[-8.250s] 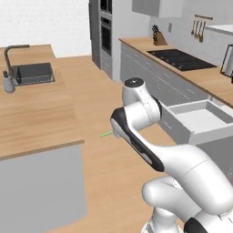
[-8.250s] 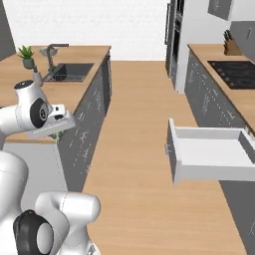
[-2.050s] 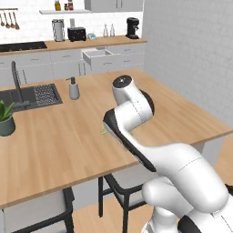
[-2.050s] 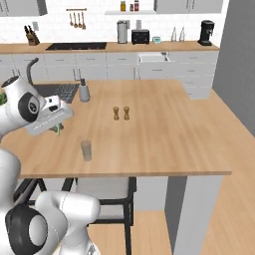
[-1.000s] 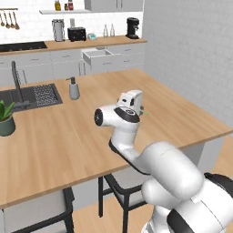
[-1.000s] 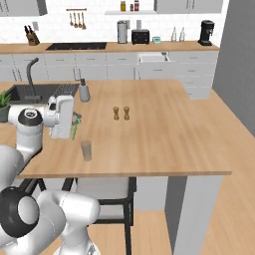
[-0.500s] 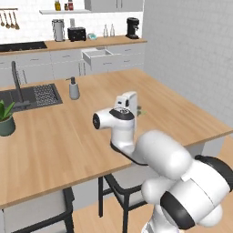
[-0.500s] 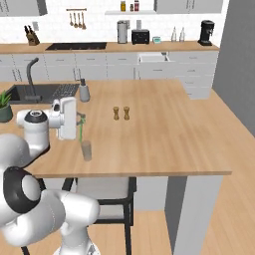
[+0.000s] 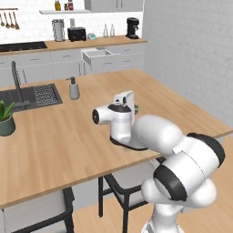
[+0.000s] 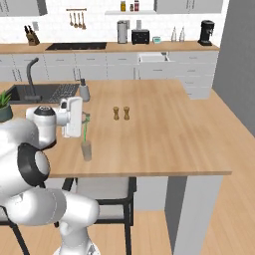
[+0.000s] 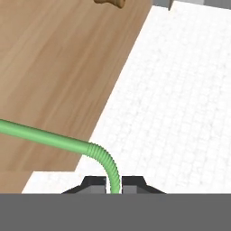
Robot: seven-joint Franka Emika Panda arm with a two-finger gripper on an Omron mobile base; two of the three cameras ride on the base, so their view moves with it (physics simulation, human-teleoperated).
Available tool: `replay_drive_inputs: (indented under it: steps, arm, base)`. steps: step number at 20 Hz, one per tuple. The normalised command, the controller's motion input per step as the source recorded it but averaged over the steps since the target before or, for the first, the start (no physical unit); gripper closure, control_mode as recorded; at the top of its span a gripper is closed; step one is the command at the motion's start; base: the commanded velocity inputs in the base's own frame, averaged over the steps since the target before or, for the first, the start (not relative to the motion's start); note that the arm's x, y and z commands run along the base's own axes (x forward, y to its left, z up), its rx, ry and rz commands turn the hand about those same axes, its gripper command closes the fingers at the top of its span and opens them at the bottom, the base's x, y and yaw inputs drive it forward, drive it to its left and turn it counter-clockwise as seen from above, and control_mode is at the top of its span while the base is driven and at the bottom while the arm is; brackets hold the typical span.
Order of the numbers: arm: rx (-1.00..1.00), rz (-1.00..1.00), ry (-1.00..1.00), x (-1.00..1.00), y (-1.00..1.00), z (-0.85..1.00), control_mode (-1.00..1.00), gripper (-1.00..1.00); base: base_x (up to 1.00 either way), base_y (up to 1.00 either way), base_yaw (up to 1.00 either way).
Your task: Take a straw from the drawer in front and place it inside the glass cup on the dining counter.
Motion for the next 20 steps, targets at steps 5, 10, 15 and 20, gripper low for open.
replay_drive_inputs:
  steps: [5, 10, 15, 20]
  arm:
    - [0.0, 0.0, 0.1, 0.19, 0.0, -0.18, -1.0, 1.0]
    - [0.0, 0.0, 0.07, 0.33, 0.0, -0.18, -1.0, 1.0]
    - [0.0, 0.0, 0.02, 0.35, 0.0, -0.1, -1.0, 1.0]
    - [0.0, 0.0, 0.0, 0.18, 0.04, -0.1, -1.0, 1.0]
  base:
    - [0.0, 0.0, 0.0]
    - [0.0, 0.0, 0.0]
    - [0.0, 0.0, 0.0]
    - [0.0, 0.0, 0.0]
